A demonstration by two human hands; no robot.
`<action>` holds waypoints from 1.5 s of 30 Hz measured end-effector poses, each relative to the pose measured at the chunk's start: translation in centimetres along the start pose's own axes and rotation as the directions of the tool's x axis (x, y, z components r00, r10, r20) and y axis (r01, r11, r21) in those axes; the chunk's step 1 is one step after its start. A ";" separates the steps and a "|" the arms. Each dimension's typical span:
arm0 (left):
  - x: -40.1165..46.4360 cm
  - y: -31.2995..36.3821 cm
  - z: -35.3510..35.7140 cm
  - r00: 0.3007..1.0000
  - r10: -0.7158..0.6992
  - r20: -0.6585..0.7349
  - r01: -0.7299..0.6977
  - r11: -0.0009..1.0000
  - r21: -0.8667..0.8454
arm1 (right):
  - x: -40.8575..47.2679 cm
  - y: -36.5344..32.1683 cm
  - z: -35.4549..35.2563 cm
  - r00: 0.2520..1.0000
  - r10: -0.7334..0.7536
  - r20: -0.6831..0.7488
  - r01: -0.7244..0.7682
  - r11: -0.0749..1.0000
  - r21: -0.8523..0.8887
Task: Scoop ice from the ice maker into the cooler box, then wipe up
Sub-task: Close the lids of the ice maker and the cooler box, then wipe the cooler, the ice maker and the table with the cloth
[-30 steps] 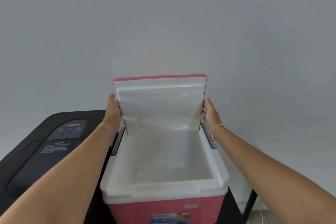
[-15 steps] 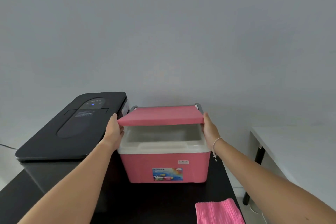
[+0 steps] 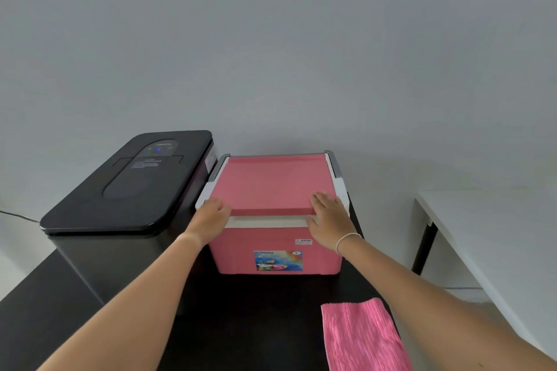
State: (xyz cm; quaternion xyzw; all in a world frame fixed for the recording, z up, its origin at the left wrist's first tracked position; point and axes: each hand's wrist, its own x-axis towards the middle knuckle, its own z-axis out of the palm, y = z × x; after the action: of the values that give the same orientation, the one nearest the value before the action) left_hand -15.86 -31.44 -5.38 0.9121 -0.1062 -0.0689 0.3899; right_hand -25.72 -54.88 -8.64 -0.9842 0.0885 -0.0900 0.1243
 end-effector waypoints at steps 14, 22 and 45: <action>0.4 -2.2 0.8 0.988 0.125 0.091 -0.151 0.898 0.414 | -1.6 0.2 1.1 0.998 -0.051 -0.043 0.047 0.995 -0.088; -0.3 -2.7 1.3 0.978 0.204 0.044 -0.201 0.863 0.463 | -6.1 0.7 4.2 0.987 -0.019 -0.159 0.042 0.989 0.139; -1.0 -3.4 1.5 0.972 0.224 0.063 -0.219 0.786 0.578 | -14.5 3.7 16.1 0.871 0.469 0.144 -0.490 0.835 0.248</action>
State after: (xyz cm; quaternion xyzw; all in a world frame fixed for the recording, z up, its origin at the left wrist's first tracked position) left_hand -16.71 -29.93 -8.88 0.9688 -0.2265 0.0171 0.0988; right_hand -37.09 -51.85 -27.21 -0.9060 0.3139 -0.0296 0.2825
